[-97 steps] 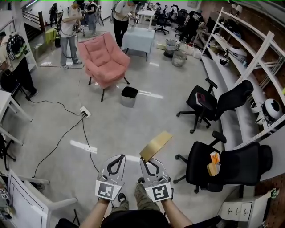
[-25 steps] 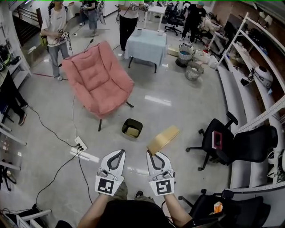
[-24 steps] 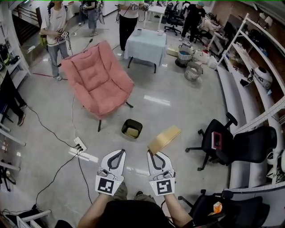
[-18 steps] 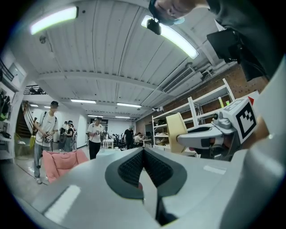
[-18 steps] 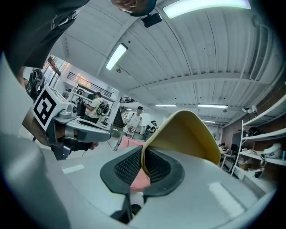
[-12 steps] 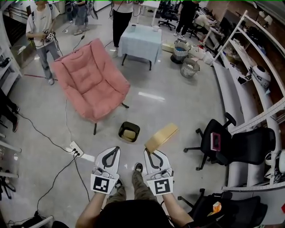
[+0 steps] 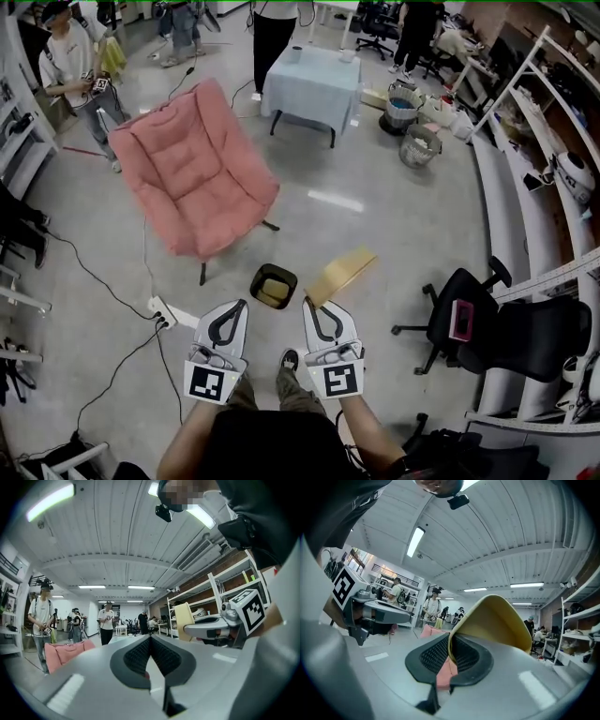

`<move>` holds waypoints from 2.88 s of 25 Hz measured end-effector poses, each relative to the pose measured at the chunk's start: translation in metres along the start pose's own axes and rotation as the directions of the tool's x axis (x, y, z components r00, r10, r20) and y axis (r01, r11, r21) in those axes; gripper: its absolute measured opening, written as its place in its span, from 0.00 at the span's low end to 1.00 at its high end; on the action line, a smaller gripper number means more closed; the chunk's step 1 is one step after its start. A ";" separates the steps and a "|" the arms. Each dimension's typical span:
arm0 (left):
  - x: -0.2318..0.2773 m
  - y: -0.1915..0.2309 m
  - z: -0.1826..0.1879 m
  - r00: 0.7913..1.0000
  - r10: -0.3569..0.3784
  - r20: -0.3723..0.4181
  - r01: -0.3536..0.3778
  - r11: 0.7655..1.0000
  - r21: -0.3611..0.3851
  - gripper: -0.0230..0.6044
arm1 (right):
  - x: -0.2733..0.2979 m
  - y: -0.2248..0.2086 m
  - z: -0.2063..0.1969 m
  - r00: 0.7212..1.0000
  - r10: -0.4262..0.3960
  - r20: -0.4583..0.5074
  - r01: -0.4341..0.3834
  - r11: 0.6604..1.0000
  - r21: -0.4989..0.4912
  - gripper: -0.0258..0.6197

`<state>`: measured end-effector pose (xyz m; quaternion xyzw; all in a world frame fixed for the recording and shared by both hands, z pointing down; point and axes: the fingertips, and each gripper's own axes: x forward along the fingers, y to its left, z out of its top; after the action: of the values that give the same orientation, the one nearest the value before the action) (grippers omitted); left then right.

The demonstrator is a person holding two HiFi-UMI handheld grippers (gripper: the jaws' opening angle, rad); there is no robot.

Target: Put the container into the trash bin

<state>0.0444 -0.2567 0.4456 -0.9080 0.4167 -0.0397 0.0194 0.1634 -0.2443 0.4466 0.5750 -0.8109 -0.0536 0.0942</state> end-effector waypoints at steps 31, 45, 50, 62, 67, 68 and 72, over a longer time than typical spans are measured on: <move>0.049 0.063 -0.020 0.997 -0.077 -0.012 0.076 0.995 -0.063 0.03 | 0.095 0.013 -0.020 0.993 0.050 -0.104 -0.066 0.986 -0.156 0.08; 0.031 0.067 -0.039 0.998 -0.016 -0.054 0.014 0.999 -0.051 0.03 | 0.123 0.044 -0.138 0.911 0.215 -0.352 -0.322 0.904 -0.281 0.08; 0.014 0.074 -0.046 0.996 0.017 -0.089 -0.024 0.997 -0.071 0.03 | 0.112 0.071 -0.200 0.828 0.268 -0.493 -0.437 0.859 -0.267 0.08; 0.003 0.067 -0.051 0.995 0.013 -0.097 -0.020 0.997 -0.077 0.03 | 0.097 0.099 -0.282 0.685 0.307 -0.660 -0.560 0.802 -0.208 0.08; 0.003 0.063 -0.054 0.995 -0.002 -0.102 -0.006 0.997 -0.075 0.03 | 0.112 0.096 -0.306 0.646 0.303 -0.701 -0.586 0.785 -0.202 0.08; 0.003 0.062 -0.054 0.995 -0.001 -0.103 -0.007 0.997 -0.077 0.03 | 0.115 0.095 -0.310 0.641 0.302 -0.706 -0.589 0.783 -0.200 0.08; 0.000 0.055 -0.056 0.992 0.008 -0.125 -0.019 0.996 -0.087 0.03 | 0.125 0.091 -0.320 0.618 0.301 -0.726 -0.610 0.766 -0.203 0.08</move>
<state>-0.0023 -0.2925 0.4974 -0.9009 0.4246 -0.0776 -0.0463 0.1077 -0.3249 0.7886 0.2875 -0.8124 -0.0002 0.5072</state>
